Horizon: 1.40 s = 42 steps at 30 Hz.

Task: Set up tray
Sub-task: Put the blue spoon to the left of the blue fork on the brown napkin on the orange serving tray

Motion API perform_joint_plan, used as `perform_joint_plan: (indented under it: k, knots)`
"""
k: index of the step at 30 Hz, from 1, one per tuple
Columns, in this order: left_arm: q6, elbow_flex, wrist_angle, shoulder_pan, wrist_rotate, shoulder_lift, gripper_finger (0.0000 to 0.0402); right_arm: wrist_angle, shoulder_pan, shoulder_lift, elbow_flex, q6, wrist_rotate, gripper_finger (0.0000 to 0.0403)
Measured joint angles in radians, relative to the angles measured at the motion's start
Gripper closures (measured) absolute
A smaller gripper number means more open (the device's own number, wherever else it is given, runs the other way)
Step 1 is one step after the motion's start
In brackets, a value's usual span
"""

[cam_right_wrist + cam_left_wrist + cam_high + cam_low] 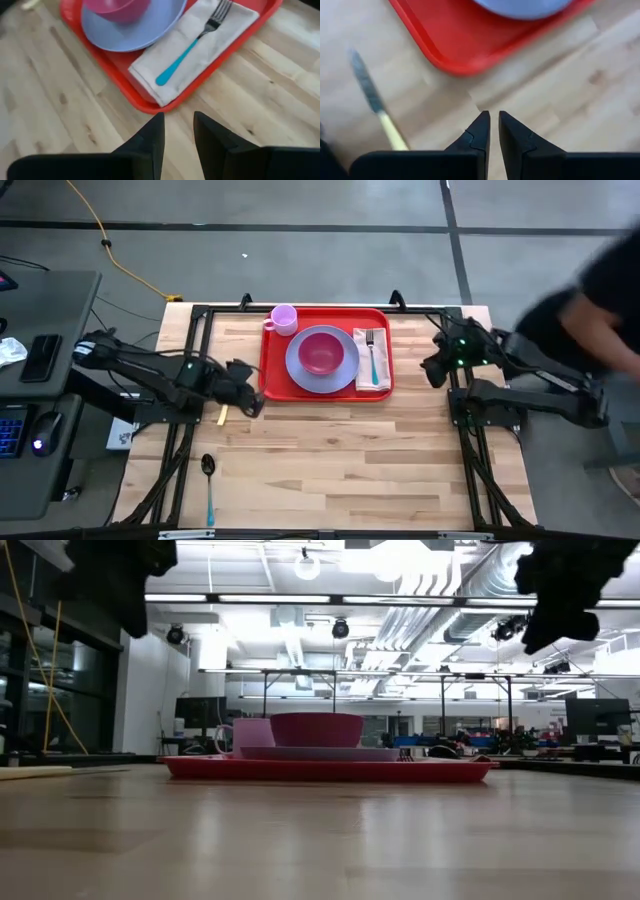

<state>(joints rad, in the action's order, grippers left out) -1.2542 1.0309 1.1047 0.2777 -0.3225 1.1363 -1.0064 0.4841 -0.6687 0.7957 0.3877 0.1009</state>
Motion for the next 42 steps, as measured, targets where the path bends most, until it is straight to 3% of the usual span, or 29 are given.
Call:
perform_joint_plan:
  k: [11, 19, 33, 42]
  knots:
    - [-0.410, 0.000, -0.071, 0.243, 0.141, 0.032, 0.0332, 0.083, -0.073, 0.156, -0.131, 0.059, 0.012, 0.0320]
    - [-0.705, 0.002, -0.091, 0.419, 0.248, 0.129, 0.0332, 0.181, -0.119, 0.169, -0.207, 0.041, 0.015, 0.0320]
    - [-1.240, 0.127, -0.094, 0.692, 0.427, 0.321, 0.0332, 0.437, -0.208, 0.171, -0.358, 0.112, 0.049, 0.0320]
    - [-1.239, 0.135, -0.189, 0.704, 0.418, 0.404, 0.0332, 0.456, -0.237, 0.171, -0.357, 0.073, 0.010, 0.0320]
